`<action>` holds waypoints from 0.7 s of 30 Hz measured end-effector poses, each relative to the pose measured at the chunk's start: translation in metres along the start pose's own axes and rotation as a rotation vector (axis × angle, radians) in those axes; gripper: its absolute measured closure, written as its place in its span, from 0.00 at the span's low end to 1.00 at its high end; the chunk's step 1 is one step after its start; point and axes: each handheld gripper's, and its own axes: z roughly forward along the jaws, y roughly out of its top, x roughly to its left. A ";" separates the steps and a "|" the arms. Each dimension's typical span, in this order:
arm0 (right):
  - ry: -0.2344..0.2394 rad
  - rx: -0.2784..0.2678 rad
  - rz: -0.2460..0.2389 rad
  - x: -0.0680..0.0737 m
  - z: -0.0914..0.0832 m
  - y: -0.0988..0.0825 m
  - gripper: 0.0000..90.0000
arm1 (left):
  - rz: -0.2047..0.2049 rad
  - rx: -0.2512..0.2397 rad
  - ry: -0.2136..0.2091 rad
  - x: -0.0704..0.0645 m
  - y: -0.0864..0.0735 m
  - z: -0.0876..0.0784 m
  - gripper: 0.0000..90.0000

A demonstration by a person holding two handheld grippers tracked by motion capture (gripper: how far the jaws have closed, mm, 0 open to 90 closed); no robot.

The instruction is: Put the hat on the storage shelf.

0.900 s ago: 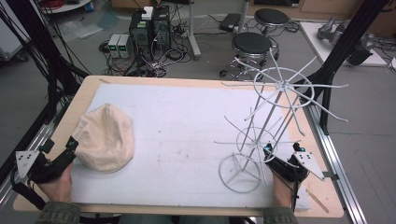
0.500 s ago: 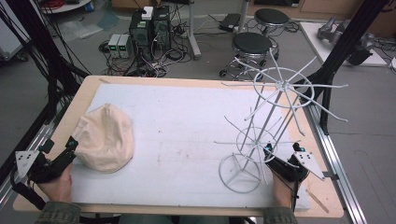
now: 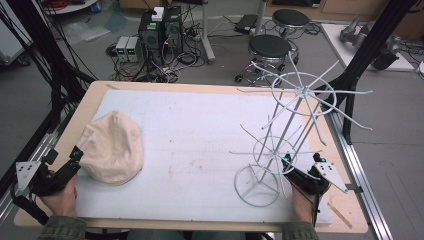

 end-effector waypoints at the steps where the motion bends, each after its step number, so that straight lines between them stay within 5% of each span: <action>1: -0.001 0.000 0.001 0.000 0.000 0.000 0.02 | -0.001 0.000 -0.001 0.000 0.000 0.000 0.27; 11: 0.000 0.002 0.001 0.000 0.000 0.000 0.02 | -0.017 -0.010 -0.002 0.000 0.001 0.000 0.27; 17: -0.001 -0.002 0.009 0.000 -0.001 0.000 0.02 | -0.100 -0.010 -0.014 0.002 0.004 0.002 0.27; 21: 0.002 -0.001 0.010 0.000 0.000 0.000 0.02 | -0.084 -0.019 -0.027 -0.003 0.011 0.004 0.28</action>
